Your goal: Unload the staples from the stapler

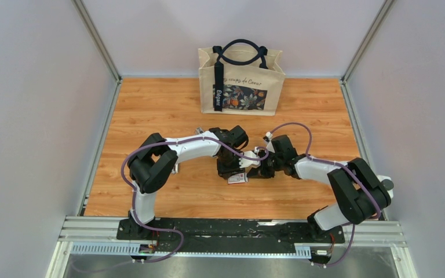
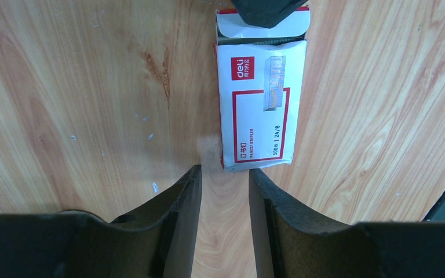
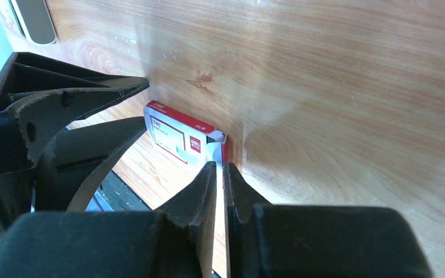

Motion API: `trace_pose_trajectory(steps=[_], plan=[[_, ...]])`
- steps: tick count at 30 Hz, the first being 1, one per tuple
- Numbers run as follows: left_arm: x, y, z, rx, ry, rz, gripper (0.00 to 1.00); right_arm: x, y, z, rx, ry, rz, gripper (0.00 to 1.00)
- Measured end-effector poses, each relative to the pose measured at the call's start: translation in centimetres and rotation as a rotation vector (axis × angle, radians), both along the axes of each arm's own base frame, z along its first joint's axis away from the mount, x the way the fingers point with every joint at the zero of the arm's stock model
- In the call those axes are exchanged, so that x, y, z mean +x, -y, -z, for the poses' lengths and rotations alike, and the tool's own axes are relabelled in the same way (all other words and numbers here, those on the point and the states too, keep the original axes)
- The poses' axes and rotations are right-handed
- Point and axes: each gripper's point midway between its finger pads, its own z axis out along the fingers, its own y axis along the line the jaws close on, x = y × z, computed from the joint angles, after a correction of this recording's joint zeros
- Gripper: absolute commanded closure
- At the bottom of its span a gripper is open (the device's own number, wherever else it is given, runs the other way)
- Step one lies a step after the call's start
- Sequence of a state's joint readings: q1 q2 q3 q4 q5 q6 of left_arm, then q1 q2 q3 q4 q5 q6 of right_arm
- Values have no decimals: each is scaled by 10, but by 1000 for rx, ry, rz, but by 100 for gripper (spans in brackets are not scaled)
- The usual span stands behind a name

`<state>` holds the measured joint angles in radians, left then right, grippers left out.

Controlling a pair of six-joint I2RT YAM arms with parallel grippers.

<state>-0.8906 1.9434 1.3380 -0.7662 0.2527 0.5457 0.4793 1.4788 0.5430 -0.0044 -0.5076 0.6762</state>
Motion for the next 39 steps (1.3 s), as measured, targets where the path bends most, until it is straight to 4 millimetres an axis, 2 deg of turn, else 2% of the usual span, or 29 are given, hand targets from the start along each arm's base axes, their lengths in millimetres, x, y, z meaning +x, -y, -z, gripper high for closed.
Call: trace_pose_trajectory(steps=[16, 23, 33, 39], plan=[[0, 0, 0, 0, 0, -1, 56, -3, -3, 1, -9, 7, -13, 90], [0, 0, 0, -2, -3, -2, 56, -4, -6, 3, -48, 7, -24, 79], [0, 0, 0, -2, -2, -1, 56, -6, -2, 5, -86, 5, -28, 74], [-1, 1, 0, -8, -9, 1, 57, -10, 2, -3, -90, 18, -36, 73]])
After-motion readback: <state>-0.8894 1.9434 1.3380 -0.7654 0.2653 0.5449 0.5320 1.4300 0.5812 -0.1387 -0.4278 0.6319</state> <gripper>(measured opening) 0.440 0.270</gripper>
